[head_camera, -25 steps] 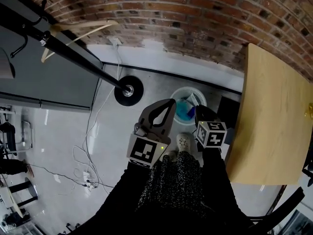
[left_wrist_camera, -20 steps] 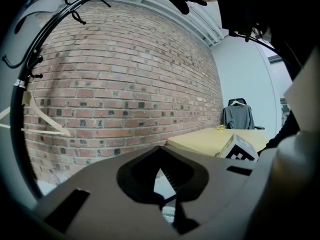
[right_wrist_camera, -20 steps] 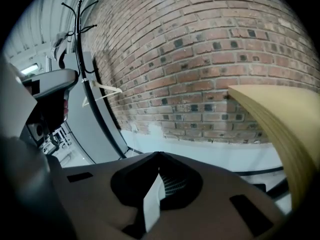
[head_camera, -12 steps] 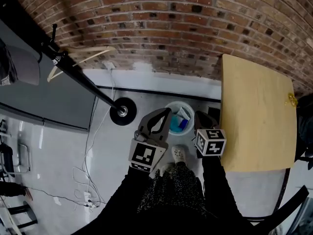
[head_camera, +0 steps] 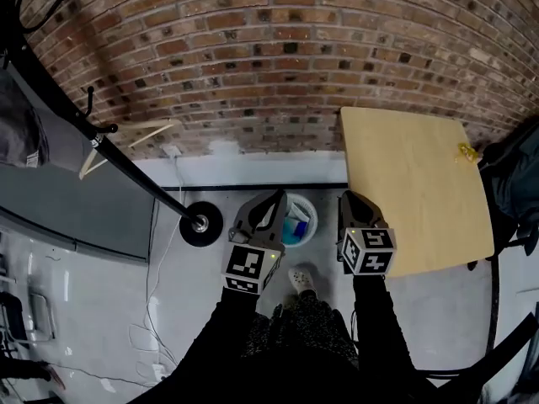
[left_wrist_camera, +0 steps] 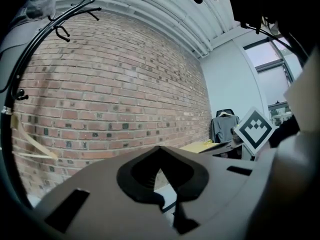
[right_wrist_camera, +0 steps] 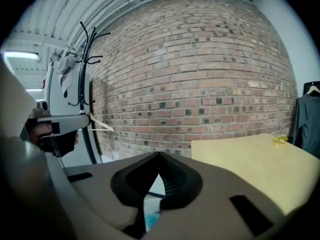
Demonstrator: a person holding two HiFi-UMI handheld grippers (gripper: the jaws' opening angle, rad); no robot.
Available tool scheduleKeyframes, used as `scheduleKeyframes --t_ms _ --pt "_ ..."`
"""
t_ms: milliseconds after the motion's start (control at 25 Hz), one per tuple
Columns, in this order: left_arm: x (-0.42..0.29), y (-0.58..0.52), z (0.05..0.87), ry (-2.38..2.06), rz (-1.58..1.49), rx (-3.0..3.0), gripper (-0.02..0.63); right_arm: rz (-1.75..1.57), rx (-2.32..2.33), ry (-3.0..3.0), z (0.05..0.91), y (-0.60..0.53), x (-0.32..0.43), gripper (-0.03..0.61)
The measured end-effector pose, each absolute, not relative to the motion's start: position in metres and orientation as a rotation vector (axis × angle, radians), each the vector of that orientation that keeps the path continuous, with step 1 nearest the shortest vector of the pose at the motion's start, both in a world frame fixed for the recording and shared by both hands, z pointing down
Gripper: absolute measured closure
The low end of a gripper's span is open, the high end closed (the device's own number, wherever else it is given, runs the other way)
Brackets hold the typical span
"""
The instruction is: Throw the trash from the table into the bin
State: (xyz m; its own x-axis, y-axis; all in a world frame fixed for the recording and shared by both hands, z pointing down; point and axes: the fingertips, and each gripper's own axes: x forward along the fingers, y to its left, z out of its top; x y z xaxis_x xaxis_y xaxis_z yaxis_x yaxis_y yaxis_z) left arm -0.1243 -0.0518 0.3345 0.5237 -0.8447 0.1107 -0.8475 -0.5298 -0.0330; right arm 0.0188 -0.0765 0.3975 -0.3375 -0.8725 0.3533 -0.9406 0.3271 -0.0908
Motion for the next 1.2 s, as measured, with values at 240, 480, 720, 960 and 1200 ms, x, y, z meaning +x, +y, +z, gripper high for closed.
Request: scheduleKeyframes --t_ms 240,480,720,960,1200 --pt "-0.098 -0.044 0.314 -1.426 0.173 2.779 0.607 0.348 1.773 -2.31 0.362 -0.063 0.054 0.568" --pt "-0.066 -0.04 0.297 -1.317 0.133 2.861 0.607 0.287 1.896 -2.236 0.34 -0.049 0.094 0.568" --pt "-0.034 -0.041 0.286 -1.25 0.068 2.906 0.607 0.246 1.99 -2.176 0.326 -0.039 0.138 0.568" --pt "0.005 -0.044 0.283 -1.217 0.061 2.944 0.607 0.232 2.071 -2.134 0.321 -0.036 0.19 0.568" --pt "0.049 -0.052 0.282 -1.202 0.081 2.987 0.607 0.256 2.115 -2.108 0.326 -0.042 0.244 0.568"
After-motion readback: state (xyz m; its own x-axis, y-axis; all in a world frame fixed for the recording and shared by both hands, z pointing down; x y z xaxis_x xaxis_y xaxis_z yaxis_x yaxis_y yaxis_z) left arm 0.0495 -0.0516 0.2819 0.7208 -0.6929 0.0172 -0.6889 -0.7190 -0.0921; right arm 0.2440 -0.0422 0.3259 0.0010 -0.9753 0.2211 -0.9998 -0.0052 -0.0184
